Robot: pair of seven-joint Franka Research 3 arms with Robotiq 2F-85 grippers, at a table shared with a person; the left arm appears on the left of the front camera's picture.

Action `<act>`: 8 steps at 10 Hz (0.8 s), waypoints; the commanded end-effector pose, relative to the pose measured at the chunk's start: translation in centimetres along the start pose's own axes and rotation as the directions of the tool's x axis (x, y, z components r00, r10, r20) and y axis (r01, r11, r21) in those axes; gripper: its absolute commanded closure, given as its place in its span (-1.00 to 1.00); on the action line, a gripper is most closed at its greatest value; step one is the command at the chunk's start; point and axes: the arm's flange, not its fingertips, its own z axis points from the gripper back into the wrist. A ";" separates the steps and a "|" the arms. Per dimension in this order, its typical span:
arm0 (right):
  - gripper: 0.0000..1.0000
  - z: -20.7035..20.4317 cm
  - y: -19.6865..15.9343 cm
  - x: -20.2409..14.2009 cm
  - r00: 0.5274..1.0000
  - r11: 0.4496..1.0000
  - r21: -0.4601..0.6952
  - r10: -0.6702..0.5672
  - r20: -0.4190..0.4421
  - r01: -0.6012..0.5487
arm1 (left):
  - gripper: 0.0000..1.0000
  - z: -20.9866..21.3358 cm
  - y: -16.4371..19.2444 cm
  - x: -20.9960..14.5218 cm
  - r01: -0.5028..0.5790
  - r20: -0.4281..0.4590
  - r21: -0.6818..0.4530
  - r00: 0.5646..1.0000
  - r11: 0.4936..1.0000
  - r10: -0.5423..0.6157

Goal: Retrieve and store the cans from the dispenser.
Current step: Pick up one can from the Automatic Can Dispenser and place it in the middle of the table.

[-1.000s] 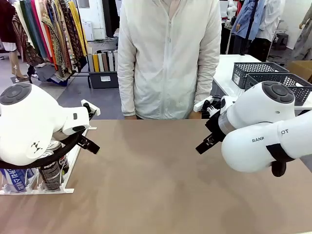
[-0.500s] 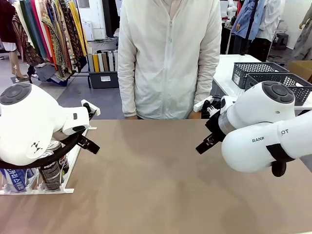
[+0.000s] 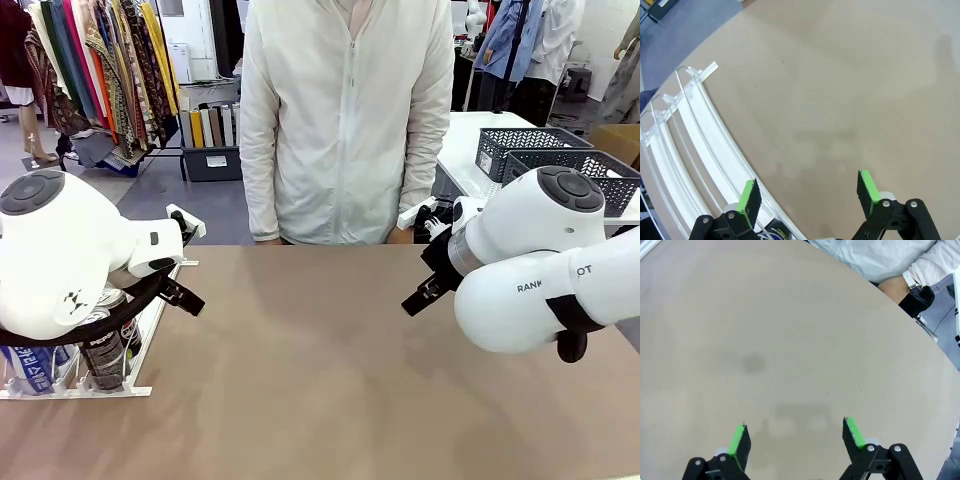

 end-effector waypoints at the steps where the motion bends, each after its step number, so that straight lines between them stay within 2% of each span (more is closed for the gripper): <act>1: -1.00 0.0 0.0 0.0 1.000 1.000 0.000 0.000 0.000 0.000 | -1.00 0.0 0.0 0.0 0.000 0.000 0.000 1.000 1.000 0.000; 4: -1.00 0.0 0.0 0.0 1.000 1.000 0.000 0.000 0.000 0.000 | -1.00 0.0 0.0 0.0 0.000 0.000 0.000 1.000 1.000 0.000; 5: -1.00 0.6 -0.1 -0.2 1.000 0.999 0.039 -0.008 -0.028 0.009 | -1.00 0.7 -0.3 0.4 -0.050 -0.050 -0.046 0.998 0.998 0.048; 6: -1.00 1.3 -0.5 -0.2 0.996 0.996 0.083 -0.032 -0.078 0.038 | -1.00 1.7 -0.7 1.0 -0.039 -0.101 -0.169 0.995 0.985 0.022; 8: -1.00 4.1 -1.8 -0.5 0.989 0.960 0.255 -0.084 -0.123 0.114 | -1.00 5.0 -1.6 2.1 -0.020 -0.082 -0.415 0.997 0.909 -0.016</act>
